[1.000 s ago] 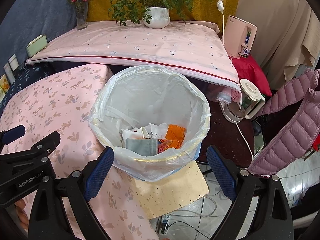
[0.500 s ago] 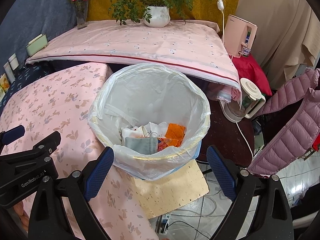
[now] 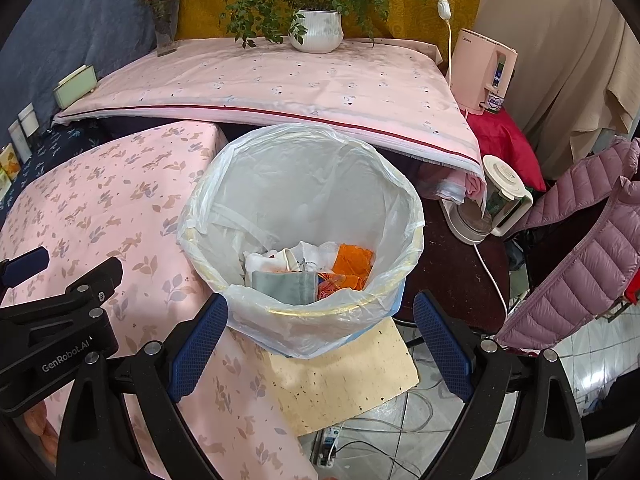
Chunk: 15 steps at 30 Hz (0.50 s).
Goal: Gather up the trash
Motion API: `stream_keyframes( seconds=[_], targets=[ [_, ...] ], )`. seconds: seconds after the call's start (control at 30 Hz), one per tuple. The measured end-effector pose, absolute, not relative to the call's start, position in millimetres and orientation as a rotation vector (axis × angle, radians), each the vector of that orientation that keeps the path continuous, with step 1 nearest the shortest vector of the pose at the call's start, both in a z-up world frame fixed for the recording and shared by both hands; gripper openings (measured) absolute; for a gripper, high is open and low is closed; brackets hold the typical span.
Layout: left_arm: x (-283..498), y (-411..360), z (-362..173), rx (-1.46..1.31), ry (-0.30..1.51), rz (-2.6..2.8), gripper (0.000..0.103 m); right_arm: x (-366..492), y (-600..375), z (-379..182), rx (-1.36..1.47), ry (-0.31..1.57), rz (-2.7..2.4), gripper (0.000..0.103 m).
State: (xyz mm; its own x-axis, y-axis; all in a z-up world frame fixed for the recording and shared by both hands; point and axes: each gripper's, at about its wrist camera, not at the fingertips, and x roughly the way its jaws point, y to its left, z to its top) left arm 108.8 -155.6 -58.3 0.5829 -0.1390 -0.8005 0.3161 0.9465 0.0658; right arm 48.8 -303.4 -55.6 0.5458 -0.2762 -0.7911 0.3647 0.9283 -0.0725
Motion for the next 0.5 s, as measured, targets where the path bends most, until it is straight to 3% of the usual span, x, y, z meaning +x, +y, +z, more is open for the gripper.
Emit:
stream_keyframes(
  seconds=[0.5],
  targets=[
    [109.6, -155.0, -60.2, 0.208, 0.92, -0.269, 0.089, 49.0, -302.8, -59.4, 0.101, 0.92, -0.384, 0.09]
  ],
)
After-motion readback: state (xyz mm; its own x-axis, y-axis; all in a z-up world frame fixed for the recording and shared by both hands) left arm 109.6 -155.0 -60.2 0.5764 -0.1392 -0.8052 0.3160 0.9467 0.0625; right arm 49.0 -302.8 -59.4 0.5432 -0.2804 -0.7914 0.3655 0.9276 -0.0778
